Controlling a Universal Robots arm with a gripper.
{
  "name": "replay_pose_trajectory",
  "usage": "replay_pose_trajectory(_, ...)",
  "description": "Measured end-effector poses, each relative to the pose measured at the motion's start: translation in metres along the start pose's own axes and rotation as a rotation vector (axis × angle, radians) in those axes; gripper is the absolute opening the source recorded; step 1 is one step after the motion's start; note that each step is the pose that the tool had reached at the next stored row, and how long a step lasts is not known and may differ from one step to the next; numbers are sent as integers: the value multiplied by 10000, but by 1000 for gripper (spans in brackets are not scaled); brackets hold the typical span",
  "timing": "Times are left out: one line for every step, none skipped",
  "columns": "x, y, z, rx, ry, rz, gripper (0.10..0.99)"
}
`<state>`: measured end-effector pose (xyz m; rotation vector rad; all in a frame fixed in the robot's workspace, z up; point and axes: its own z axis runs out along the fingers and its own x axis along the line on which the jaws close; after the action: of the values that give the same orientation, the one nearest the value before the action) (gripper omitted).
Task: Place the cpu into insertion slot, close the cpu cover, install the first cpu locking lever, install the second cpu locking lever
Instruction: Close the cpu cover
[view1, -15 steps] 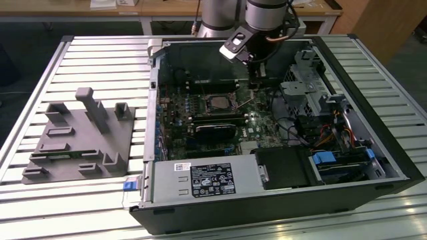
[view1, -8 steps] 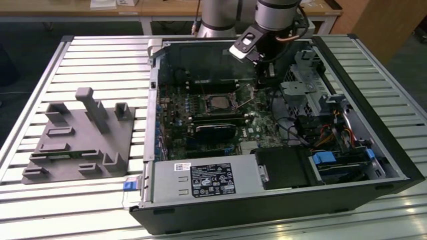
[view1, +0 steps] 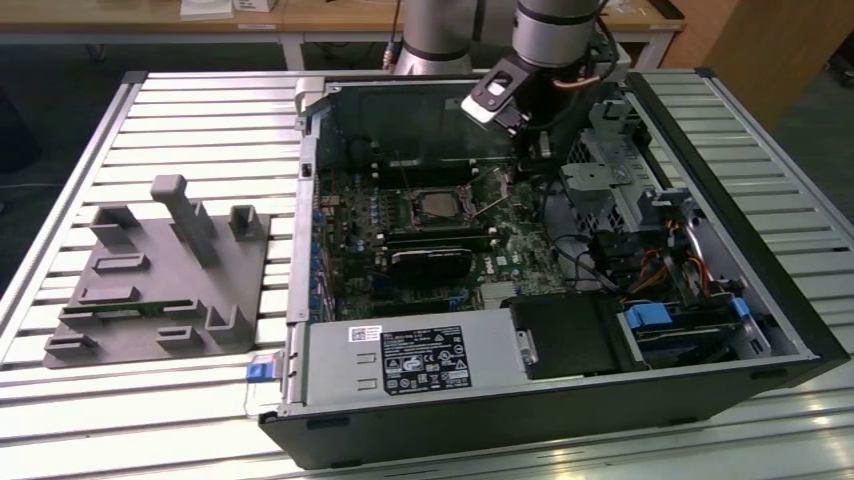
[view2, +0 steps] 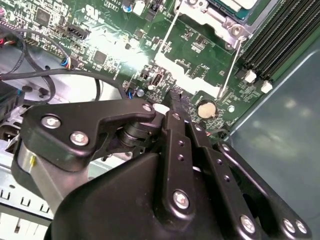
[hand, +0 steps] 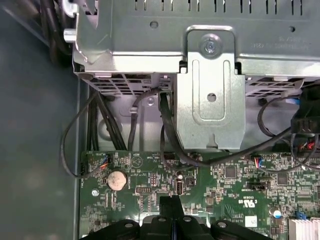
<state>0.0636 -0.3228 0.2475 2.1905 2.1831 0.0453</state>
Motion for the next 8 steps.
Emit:
replay_pose_trajectory(0, 3, 10, 0, -1, 2, 106)
replay_pose_trajectory(0, 2, 24, 0, -1, 6, 106)
replay_pose_trajectory(0, 1, 41, 1, -2, 9, 106)
replay_pose_trajectory(1, 0, 60, 0, 0, 11, 106)
replay_pose_trajectory(1, 0, 77, 0, 0, 12, 106)
replay_pose_trajectory(1, -1, 90, 0, -1, 12, 106)
replay_pose_trajectory(1, -1, 97, 0, -1, 13, 106)
replay_pose_trajectory(1, -1, 97, 1, -3, 12, 106)
